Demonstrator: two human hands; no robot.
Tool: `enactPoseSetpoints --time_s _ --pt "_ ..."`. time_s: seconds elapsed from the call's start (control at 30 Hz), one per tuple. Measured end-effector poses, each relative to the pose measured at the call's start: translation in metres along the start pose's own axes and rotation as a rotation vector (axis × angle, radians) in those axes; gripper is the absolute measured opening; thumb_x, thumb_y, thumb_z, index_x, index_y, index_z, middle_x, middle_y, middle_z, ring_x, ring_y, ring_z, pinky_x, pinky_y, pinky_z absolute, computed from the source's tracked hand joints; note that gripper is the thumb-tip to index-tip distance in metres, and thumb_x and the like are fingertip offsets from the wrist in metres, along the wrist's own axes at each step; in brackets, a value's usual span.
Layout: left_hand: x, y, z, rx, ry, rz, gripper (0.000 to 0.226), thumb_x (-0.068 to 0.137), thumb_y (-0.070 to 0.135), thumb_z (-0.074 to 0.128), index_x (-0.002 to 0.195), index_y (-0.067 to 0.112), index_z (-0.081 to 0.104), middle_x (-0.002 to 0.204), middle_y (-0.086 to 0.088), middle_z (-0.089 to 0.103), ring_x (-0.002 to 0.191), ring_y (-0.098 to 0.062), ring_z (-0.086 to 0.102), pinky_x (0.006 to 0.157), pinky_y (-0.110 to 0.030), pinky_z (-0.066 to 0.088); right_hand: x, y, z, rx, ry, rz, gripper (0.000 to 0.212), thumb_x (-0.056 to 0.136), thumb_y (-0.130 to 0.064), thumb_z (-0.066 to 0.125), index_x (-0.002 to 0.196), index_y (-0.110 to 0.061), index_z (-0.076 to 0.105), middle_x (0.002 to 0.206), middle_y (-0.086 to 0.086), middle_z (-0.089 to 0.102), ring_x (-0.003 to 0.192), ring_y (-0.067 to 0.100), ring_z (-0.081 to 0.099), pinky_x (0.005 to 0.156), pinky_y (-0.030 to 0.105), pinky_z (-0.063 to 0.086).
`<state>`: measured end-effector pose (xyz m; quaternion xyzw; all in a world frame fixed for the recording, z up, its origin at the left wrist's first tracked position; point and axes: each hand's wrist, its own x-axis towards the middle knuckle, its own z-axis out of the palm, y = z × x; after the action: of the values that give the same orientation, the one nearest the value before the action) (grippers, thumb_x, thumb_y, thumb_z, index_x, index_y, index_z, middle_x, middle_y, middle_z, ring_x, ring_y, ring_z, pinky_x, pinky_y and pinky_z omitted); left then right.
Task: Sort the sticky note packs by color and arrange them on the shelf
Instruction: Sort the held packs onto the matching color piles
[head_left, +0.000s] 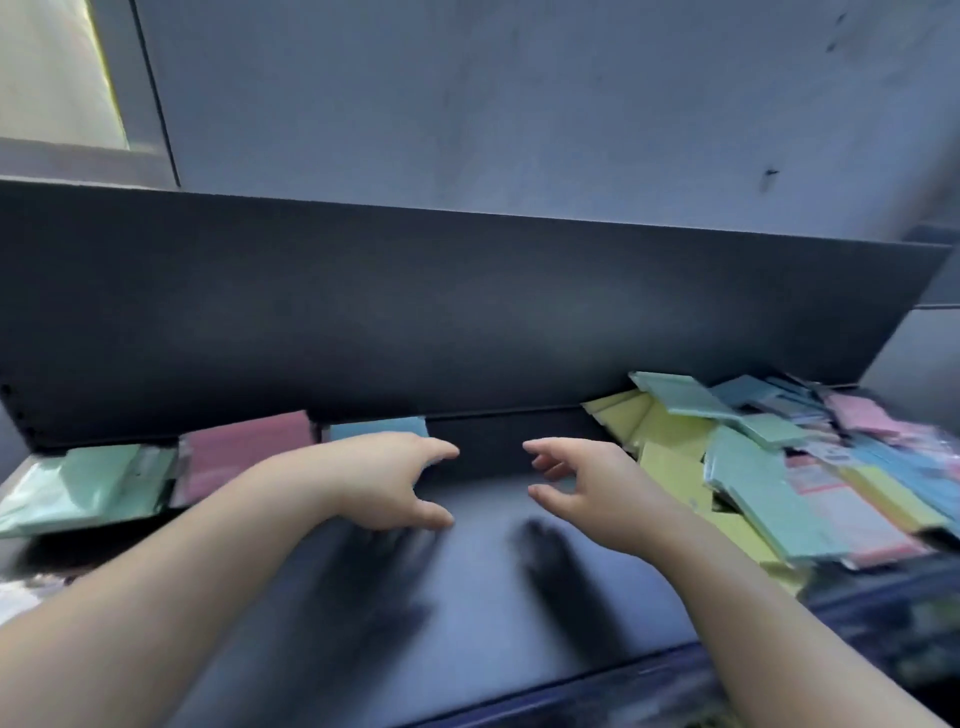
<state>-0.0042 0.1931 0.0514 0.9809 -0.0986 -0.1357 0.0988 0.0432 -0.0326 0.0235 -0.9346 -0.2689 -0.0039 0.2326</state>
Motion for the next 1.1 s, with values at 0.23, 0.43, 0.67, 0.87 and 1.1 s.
enactPoseSetpoints --time_s 0.23,0.43,0.67,0.87,1.1 --pt "0.034 0.108 0.015 0.027 0.027 0.062 0.074 0.086 0.054 0.058 0.148 0.033 0.024 0.153 0.013 0.03 0.139 -0.009 0.03 0.113 -0.026 0.026 -0.073 0.076 -0.053 0.024 0.075 0.048 0.043 0.087 -0.03 0.062 0.13 -0.027 0.055 0.112 -0.011 0.063 0.098 0.003 0.057 0.091 0.019 0.044" --pt "0.077 0.188 0.036 -0.056 0.166 -0.116 0.071 0.09 0.049 0.052 0.15 0.023 0.022 0.144 -0.001 0.044 0.122 -0.021 0.052 0.101 -0.032 0.041 -0.125 0.143 -0.101 0.013 0.07 0.071 0.046 0.091 -0.037 0.058 0.135 -0.029 0.049 0.123 -0.013 0.058 0.108 -0.001 0.052 0.092 0.015 0.038" --pt "0.119 0.22 0.06 -0.207 0.227 -0.358 0.069 0.094 0.046 0.046 0.15 0.017 0.017 0.147 -0.014 0.038 0.125 -0.03 0.047 0.096 -0.034 0.04 -0.151 0.195 -0.124 0.052 0.095 0.079 0.05 0.09 -0.037 0.059 0.138 -0.027 0.046 0.133 -0.012 0.053 0.119 0.003 0.048 0.102 0.023 0.038" --pt "0.139 0.216 0.062 -0.307 0.295 -0.443 0.072 0.09 0.039 0.056 0.148 0.007 0.026 0.141 -0.011 0.048 0.125 -0.028 0.049 0.094 -0.031 0.04 -0.139 0.208 -0.121 0.008 0.002 0.047 0.064 0.087 -0.045 0.061 0.144 -0.031 0.034 0.148 -0.013 0.035 0.135 0.007 0.032 0.111 0.03 0.03" --pt "0.159 0.193 0.05 -0.824 0.425 -0.336 0.009 0.081 0.012 0.064 0.08 0.005 0.069 0.066 -0.013 0.064 0.062 -0.022 0.054 0.064 -0.036 0.051 -0.098 0.217 -0.122 -0.103 -0.266 0.013 0.095 0.08 -0.045 0.07 0.152 -0.028 0.01 0.158 -0.015 0.007 0.144 0.004 0.009 0.117 0.025 0.012"
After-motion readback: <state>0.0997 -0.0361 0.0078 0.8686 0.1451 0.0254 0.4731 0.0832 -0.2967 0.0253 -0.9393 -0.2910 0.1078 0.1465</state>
